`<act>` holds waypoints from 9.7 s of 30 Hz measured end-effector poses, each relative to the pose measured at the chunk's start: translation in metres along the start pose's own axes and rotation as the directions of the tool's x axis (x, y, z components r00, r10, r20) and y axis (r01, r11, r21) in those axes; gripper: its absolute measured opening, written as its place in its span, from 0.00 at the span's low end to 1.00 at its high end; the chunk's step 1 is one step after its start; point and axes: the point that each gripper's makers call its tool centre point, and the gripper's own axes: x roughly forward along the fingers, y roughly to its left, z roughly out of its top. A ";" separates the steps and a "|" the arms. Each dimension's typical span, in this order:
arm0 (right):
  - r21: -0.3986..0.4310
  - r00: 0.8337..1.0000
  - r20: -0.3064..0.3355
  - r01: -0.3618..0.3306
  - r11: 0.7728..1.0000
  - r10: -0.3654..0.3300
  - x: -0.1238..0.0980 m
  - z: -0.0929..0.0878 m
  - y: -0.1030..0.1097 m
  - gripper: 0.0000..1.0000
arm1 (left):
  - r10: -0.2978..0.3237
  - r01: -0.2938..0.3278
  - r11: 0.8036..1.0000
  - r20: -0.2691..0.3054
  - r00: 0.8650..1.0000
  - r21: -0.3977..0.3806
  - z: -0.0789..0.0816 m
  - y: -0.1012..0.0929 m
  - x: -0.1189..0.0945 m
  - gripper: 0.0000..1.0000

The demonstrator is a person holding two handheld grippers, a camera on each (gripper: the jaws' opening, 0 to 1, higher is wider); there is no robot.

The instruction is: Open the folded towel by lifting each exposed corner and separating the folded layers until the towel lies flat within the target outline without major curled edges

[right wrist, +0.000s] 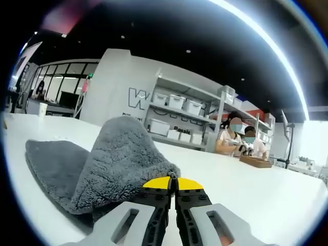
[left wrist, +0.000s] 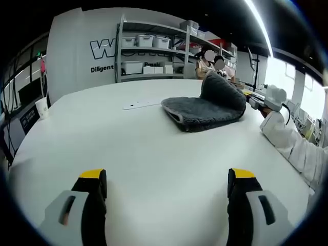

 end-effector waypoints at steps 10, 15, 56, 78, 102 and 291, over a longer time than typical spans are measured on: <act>-0.012 1.000 -0.010 0.014 1.000 -0.014 -0.002 -0.003 -0.011 0.00 | 0.001 -0.001 1.000 0.003 1.000 -0.001 0.000 -0.001 -0.001 0.97; -0.001 0.999 -0.022 0.029 1.000 -0.029 -0.004 -0.008 -0.019 0.00 | -0.001 0.001 1.000 0.001 1.000 -0.003 -0.002 -0.002 -0.002 0.97; -0.109 0.927 -0.337 0.136 0.985 -0.165 -0.018 -0.067 -0.060 0.19 | -0.011 0.011 1.000 -0.012 1.000 0.003 -0.003 -0.005 0.000 0.97; -0.198 0.956 -0.280 0.032 0.980 -0.088 -0.022 -0.042 -0.059 0.83 | -0.031 0.031 0.999 0.012 0.999 -0.006 0.002 -0.010 -0.002 0.97; -0.095 0.939 -0.286 -0.227 0.969 0.192 -0.048 -0.012 0.023 1.00 | -0.075 0.074 0.996 0.032 0.997 0.041 0.013 -0.029 -0.007 0.97; -0.196 0.988 -0.145 0.021 0.980 -0.050 -0.009 -0.052 -0.136 0.00 | -0.106 0.103 0.993 0.048 0.993 0.052 0.014 -0.040 0.005 0.92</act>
